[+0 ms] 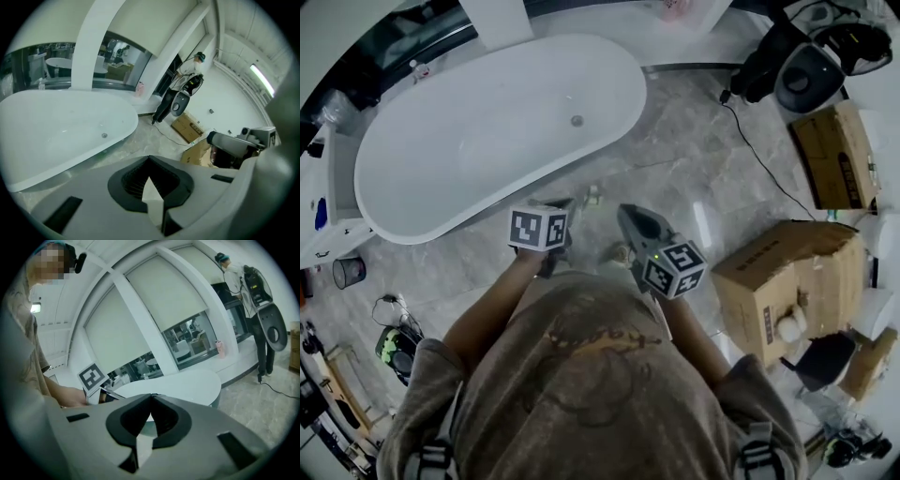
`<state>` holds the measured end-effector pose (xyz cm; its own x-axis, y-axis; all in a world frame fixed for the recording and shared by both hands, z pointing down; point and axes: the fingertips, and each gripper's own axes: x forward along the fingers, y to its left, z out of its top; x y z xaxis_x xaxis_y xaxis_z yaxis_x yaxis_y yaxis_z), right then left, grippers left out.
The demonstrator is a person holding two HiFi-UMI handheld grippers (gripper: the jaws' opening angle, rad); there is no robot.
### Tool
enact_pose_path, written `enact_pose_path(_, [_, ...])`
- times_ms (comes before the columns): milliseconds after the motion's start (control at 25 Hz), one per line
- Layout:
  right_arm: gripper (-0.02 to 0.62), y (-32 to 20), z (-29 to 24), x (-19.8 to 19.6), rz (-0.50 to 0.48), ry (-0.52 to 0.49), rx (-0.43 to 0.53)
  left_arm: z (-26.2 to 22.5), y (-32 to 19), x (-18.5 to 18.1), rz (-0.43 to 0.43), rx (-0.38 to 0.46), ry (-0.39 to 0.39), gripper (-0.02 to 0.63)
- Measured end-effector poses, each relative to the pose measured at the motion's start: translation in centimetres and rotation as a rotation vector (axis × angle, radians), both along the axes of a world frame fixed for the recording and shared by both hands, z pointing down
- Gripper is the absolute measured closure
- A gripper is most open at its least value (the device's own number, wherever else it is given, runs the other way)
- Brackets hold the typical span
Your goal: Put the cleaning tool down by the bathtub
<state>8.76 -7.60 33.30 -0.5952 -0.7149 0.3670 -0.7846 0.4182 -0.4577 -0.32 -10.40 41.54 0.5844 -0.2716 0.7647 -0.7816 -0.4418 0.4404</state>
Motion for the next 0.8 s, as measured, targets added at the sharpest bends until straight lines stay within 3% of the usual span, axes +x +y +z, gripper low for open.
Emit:
enact_pose_path(240, [0.595, 0.1, -3.9, -0.9, -0.038, 0.01, 0.076, -7.0, 0.3, -0.4, 0.05, 0.103, 0.13, 0.604])
enact_pose_path(600, [0.595, -1.4, -10.7, 0.0, -0.023, 0.056, 0.25, -16.8, -1.7, -1.4, 0.037, 0.487, 0.273, 0.604])
enact_pose_path(800, [0.595, -2.3, -12.9, 0.1, -0.041, 0.049, 0.328, -18.9, -2.8, -1.4, 0.032, 0.59, 0.287, 0.604])
